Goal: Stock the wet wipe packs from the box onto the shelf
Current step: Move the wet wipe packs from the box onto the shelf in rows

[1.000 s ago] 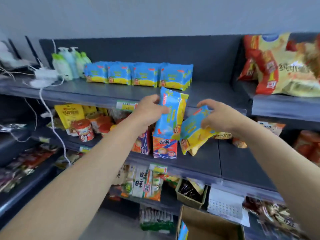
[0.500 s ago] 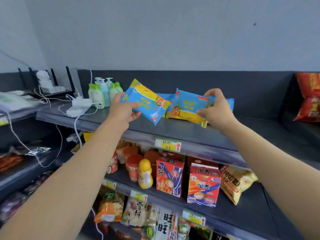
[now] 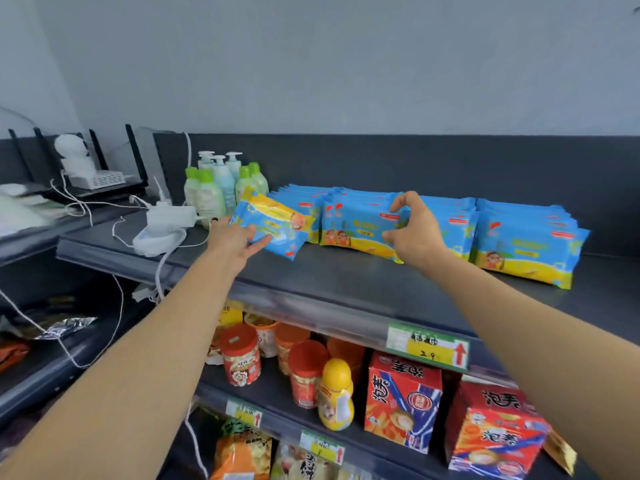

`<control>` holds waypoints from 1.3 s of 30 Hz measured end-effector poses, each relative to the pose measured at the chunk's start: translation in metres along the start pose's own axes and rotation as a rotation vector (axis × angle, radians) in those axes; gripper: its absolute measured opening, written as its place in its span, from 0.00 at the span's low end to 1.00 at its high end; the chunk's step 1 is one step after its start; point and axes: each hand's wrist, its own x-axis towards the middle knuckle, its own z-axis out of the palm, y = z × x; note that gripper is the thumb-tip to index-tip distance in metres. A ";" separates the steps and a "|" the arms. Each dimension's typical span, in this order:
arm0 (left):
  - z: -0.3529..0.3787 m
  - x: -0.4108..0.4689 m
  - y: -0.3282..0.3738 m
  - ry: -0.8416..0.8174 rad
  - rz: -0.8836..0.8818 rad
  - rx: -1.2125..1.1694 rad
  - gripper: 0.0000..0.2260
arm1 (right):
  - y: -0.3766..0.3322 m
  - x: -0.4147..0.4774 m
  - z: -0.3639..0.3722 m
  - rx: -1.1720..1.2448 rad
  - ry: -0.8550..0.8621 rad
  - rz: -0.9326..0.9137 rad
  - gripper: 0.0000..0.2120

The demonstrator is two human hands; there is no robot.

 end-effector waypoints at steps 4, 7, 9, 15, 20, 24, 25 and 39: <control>-0.002 0.036 -0.006 -0.032 -0.056 -0.033 0.20 | 0.009 0.013 0.016 -0.051 -0.006 0.040 0.17; 0.000 0.058 -0.010 -0.045 -0.065 0.073 0.11 | 0.014 0.024 0.025 -0.061 0.008 0.061 0.16; 0.004 0.068 -0.011 -0.042 -0.052 0.207 0.09 | 0.016 0.029 0.030 -0.071 0.022 0.062 0.16; -0.001 0.092 -0.019 -0.009 0.070 0.554 0.08 | 0.015 0.039 0.044 -0.183 0.060 -0.016 0.17; -0.005 0.091 -0.019 -0.039 0.092 0.566 0.15 | 0.017 0.043 0.049 -0.198 0.079 -0.023 0.17; -0.007 0.085 -0.014 -0.062 0.116 0.585 0.14 | 0.017 0.045 0.049 -0.200 0.089 -0.014 0.16; -0.007 0.082 -0.013 -0.066 0.129 0.592 0.14 | 0.017 0.046 0.050 -0.202 0.093 -0.011 0.16; 0.006 0.061 0.035 -0.084 0.494 0.563 0.15 | 0.014 0.046 0.056 -0.214 0.120 0.029 0.18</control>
